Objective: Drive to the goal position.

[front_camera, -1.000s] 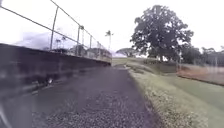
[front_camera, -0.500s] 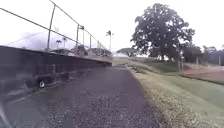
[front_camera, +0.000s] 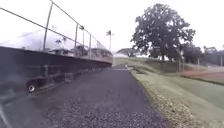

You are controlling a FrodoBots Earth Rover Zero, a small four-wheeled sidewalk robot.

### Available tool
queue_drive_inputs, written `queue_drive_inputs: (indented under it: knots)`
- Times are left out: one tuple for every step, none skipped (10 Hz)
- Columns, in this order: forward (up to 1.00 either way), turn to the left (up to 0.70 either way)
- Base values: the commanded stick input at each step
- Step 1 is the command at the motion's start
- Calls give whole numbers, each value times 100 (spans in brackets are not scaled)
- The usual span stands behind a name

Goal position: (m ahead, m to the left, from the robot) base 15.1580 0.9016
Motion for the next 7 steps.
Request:
queue_drive_inputs:
  knots:
    - [70, 0]
    - [70, 0]
    - [70, 0]
    - [70, 0]
    - [70, 0]
    - [70, 0]
    - [70, 0]
